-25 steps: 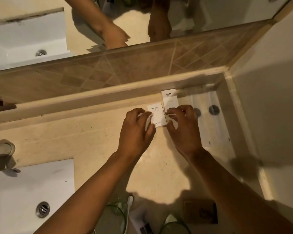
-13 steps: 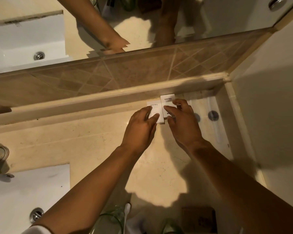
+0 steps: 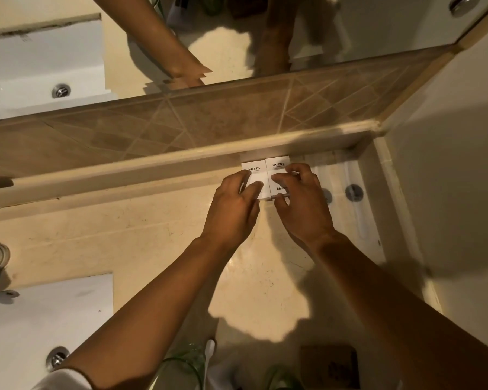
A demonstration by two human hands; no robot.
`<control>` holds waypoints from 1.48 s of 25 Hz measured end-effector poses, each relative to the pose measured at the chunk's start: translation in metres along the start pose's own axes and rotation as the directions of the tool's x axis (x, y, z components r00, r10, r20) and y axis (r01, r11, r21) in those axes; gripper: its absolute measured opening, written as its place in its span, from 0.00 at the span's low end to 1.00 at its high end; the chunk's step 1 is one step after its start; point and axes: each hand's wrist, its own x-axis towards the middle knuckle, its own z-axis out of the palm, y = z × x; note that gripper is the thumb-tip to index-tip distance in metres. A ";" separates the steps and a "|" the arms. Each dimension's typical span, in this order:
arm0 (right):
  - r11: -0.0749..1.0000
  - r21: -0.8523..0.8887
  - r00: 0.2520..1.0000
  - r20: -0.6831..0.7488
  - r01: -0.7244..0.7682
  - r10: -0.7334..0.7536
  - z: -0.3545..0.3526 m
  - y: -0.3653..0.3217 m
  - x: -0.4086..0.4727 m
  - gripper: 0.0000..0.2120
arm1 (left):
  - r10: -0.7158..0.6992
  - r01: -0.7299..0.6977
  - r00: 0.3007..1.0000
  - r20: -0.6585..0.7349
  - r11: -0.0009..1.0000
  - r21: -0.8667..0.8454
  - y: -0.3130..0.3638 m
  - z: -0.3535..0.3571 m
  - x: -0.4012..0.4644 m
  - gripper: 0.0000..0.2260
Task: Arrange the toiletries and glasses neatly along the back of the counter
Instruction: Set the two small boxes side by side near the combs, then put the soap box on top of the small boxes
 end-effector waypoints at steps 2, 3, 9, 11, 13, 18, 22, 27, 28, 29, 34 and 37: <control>0.999 0.035 1.000 0.016 0.010 -0.010 -0.005 -0.001 -0.005 0.19 | -0.025 0.024 0.999 0.033 0.999 0.027 0.004 -0.006 -0.001 0.22; 0.998 0.055 1.000 0.015 0.013 -0.014 -0.008 -0.002 -0.009 0.20 | -0.046 0.043 0.997 0.063 0.998 0.039 0.007 -0.010 -0.003 0.25; 0.973 0.229 0.997 -0.056 -0.029 0.043 -0.035 -0.002 -0.062 0.21 | -0.097 0.095 0.991 0.090 0.995 0.032 0.042 -0.044 -0.038 0.27; 0.964 0.263 0.997 -0.043 -0.045 0.058 -0.044 0.001 -0.095 0.18 | -0.063 0.064 0.994 0.090 0.998 -0.009 0.061 -0.052 -0.063 0.23; 0.967 0.250 0.998 -0.029 -0.040 0.049 -0.050 0.003 -0.127 0.15 | -0.059 0.070 0.993 0.104 0.991 -0.111 0.079 -0.057 -0.091 0.15; 0.976 0.219 0.998 0.063 0.000 -0.015 -0.058 0.010 -0.206 0.11 | -0.262 0.287 0.958 0.119 0.880 -0.379 0.123 -0.066 -0.178 0.06; 0.989 0.139 0.981 0.192 -0.053 0.025 -0.054 0.026 -0.251 0.09 | -0.355 0.402 0.916 0.188 0.802 -0.442 0.140 -0.066 -0.237 0.15; 0.998 -0.022 0.970 0.237 -0.051 0.055 -0.048 0.049 -0.286 0.17 | -0.378 0.391 0.919 0.114 0.832 -0.394 0.139 -0.058 -0.288 0.04; 0.997 -0.072 0.969 0.243 -0.019 0.036 -0.046 0.052 -0.290 0.20 | -0.384 0.392 0.918 0.102 0.833 -0.391 0.138 -0.056 -0.295 0.04; 0.993 -0.119 0.967 0.253 0.013 0.017 -0.044 0.055 -0.293 0.23 | -0.395 0.400 0.913 0.100 0.823 -0.404 0.139 -0.054 -0.299 0.03; 0.980 -0.197 0.951 0.309 0.038 0.025 -0.037 0.066 -0.290 0.28 | -0.436 0.436 0.894 0.107 0.788 -0.435 0.143 -0.052 -0.299 0.04; 0.989 -0.150 0.959 0.282 0.014 0.030 -0.038 0.070 -0.281 0.27 | -0.392 0.387 0.917 0.078 0.823 -0.415 0.143 -0.052 -0.281 0.04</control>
